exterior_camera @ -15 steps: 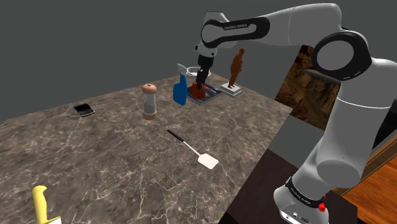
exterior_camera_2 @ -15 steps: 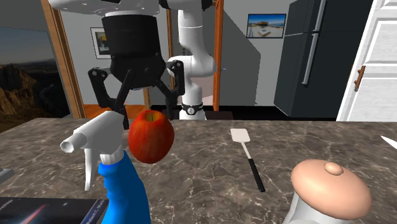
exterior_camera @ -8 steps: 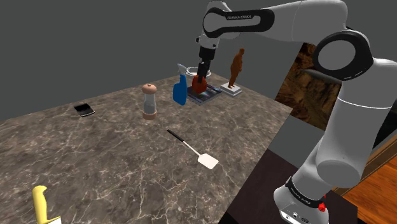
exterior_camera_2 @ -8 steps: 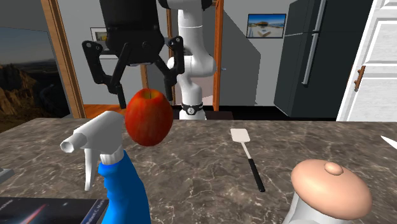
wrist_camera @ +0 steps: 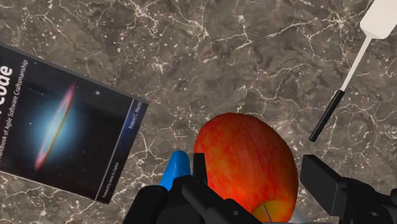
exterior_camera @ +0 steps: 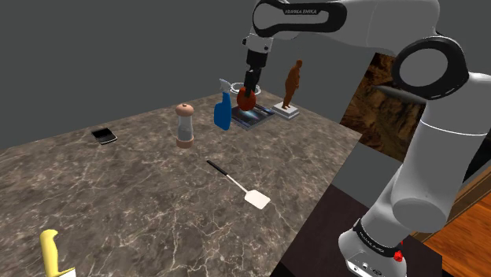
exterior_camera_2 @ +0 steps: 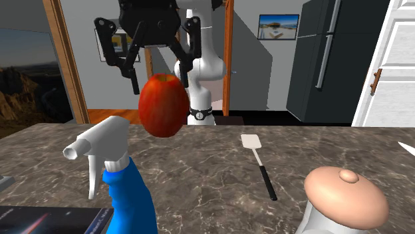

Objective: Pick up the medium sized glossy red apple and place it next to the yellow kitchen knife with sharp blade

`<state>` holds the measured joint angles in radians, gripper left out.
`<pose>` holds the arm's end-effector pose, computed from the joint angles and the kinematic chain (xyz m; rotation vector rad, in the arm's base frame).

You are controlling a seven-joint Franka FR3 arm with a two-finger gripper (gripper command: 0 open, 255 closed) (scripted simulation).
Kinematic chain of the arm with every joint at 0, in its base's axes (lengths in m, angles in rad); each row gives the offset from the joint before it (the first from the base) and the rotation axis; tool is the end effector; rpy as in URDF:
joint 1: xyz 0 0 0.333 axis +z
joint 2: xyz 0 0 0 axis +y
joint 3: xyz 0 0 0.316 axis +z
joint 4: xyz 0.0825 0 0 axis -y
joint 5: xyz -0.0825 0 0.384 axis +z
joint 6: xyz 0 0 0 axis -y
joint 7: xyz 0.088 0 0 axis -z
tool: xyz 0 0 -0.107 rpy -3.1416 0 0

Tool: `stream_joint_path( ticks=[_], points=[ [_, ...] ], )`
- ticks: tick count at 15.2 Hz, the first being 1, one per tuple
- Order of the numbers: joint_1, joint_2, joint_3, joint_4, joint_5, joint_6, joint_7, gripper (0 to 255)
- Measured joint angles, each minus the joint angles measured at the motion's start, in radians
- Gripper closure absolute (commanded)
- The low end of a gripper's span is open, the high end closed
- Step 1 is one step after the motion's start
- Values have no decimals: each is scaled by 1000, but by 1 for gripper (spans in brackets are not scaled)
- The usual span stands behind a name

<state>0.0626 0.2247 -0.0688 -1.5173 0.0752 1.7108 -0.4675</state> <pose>0.6279 0.0072 0.5293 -2.9991 -0.6882 0.0245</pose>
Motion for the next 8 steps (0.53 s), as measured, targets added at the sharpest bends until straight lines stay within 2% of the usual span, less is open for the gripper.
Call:
stream_joint_path(
  ticks=[3,8],
  points=[
    [35,-85,21,-119,-7,37,53,255],
    [91,-171,65,-248,-10,87,150,255]
  ],
)
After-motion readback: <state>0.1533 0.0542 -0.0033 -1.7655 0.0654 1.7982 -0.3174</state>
